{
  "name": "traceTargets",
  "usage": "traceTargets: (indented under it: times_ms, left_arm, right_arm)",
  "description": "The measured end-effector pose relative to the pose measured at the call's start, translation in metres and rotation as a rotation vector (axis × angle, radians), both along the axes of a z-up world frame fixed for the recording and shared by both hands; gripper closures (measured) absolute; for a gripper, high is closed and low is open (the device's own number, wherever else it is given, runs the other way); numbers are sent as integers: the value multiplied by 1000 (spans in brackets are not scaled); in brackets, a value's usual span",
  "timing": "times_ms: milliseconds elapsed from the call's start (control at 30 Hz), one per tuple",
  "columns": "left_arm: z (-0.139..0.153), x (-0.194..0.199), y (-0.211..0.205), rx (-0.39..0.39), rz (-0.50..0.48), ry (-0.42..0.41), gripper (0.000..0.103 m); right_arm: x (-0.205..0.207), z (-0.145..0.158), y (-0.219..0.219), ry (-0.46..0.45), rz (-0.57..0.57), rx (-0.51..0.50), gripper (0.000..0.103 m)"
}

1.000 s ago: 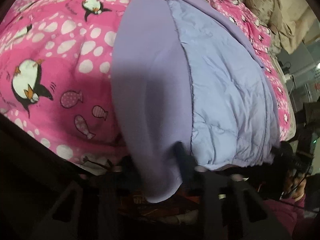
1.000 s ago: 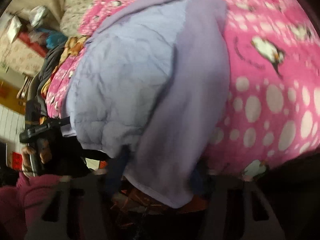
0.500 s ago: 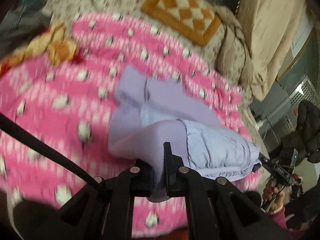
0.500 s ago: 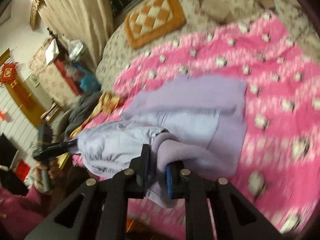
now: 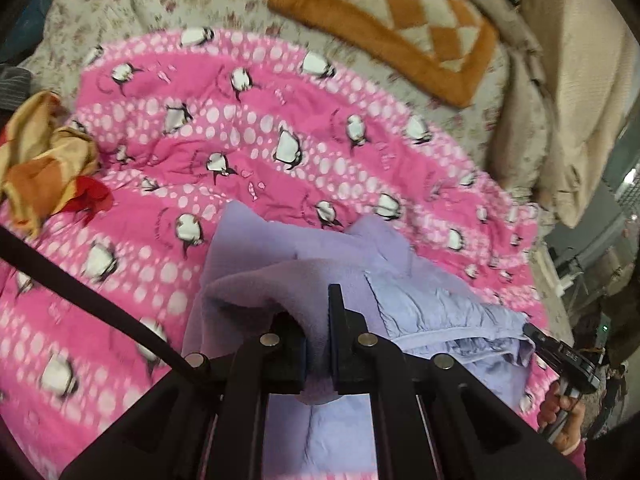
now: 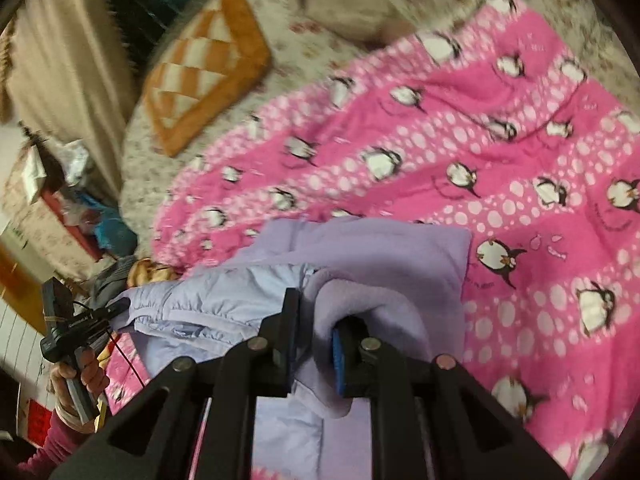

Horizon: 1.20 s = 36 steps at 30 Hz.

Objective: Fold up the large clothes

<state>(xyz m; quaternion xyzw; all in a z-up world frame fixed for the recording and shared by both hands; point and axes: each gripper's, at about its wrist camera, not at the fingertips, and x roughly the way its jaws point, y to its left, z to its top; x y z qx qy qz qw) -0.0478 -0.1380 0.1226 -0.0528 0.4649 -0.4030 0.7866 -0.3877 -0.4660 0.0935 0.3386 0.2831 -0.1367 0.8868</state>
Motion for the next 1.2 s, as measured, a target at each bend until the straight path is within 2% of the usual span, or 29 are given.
traceTargets:
  times_ms: [200, 267, 333, 367, 400, 433, 500, 533, 600, 700, 800, 900, 1100, 1200]
  left_arm:
    - [-38, 40, -55, 52, -6, 35, 103]
    - [-52, 52, -61, 51, 12, 78, 103]
    - [-52, 61, -58, 36, 38, 104, 103]
    - [-47, 61, -54, 18, 46, 96, 100]
    - [-36, 59, -48, 2, 47, 69, 90]
    - [-27, 55, -45, -2, 45, 36, 85]
    - [-10, 42, -40, -4, 40, -49, 70]
    - [-4, 36, -39, -3, 35, -82, 68]
    - [0, 26, -41, 16, 25, -125, 67]
    - [-7, 20, -54, 63, -1, -123, 67]
    - [-23, 22, -76, 163, -18, -132, 67]
    - [-43, 31, -92, 228, -15, -130, 67]
    - [-51, 51, -100, 216, 9, -87, 68]
    - [-35, 52, -83, 133, 20, -60, 68]
  right_arm:
    - [24, -34, -52, 19, -78, 111, 89]
    - [31, -51, -67, 69, -110, 169, 80]
    - [28, -54, -75, 74, -146, 201, 71]
    - [21, -49, -76, 47, -166, 194, 64]
    - [13, -41, -74, 18, -184, 167, 60]
    - [6, -31, -69, 8, -190, 122, 55]
    - [1, -15, -54, 40, -152, 29, 55]
    - [2, -8, -42, 49, -105, -17, 55]
    - [13, -4, -20, 58, -17, -71, 55]
    - [43, -19, 0, 125, 71, -98, 55]
    - [79, -38, 6, 213, 92, -172, 55]
    - [122, -68, -15, 351, 32, -194, 55]
    - [154, -97, -50, 362, -63, -142, 54]
    - [156, -90, -46, 387, -57, -159, 54]
